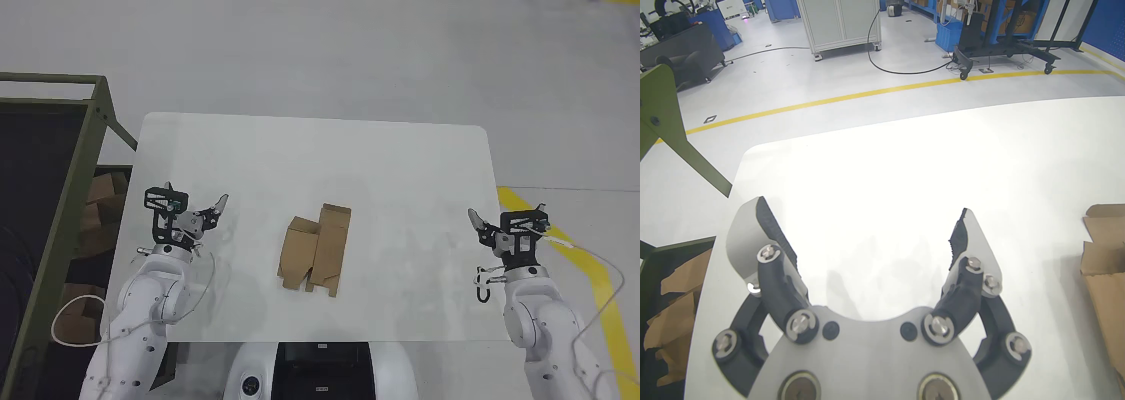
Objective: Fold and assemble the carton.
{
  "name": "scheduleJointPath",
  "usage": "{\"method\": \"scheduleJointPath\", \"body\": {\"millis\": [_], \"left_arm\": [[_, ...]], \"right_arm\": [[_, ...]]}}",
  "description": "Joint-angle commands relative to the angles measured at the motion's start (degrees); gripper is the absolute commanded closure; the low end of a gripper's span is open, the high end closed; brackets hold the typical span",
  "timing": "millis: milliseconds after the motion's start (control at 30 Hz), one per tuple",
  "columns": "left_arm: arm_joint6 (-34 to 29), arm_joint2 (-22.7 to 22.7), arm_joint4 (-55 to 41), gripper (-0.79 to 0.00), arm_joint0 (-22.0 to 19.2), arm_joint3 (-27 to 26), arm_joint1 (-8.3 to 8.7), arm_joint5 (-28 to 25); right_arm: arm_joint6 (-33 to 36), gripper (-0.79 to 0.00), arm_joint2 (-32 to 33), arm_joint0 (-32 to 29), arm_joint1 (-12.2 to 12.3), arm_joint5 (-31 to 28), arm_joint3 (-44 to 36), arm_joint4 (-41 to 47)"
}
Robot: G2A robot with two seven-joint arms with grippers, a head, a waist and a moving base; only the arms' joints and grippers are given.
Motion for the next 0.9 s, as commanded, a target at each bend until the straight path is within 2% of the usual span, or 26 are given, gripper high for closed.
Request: {"method": "scheduleJointPath", "body": {"millis": [0,433,567,733,867], "left_arm": [[0.00,0.00,0.00,-0.785,0.00,0.00,0.00,0.00],[0.05,0.03,-0.05,-0.785,-0.04,-0.12,-0.01,-0.11],[-0.08,0.04,-0.51,-0.785,0.06,-0.88,-0.01,-2.30],[-4.99,-1.66,-6.30,-0.785,0.06,-3.35,0.30,-10.35],[-12.26,-4.46,-13.46,-0.785,0.63,-4.56,0.96,-21.04]], "right_arm": [[0.00,-0.784,0.00,0.00,0.00,0.00,0.00,0.00],[0.00,-0.785,0.00,0.00,0.00,0.00,0.00,0.00],[0.00,-0.785,0.00,0.00,0.00,0.00,0.00,0.00],[0.00,-0.785,0.00,0.00,0.00,0.00,0.00,0.00],[0.00,-0.785,0.00,0.00,0.00,0.00,0.00,0.00]]}}
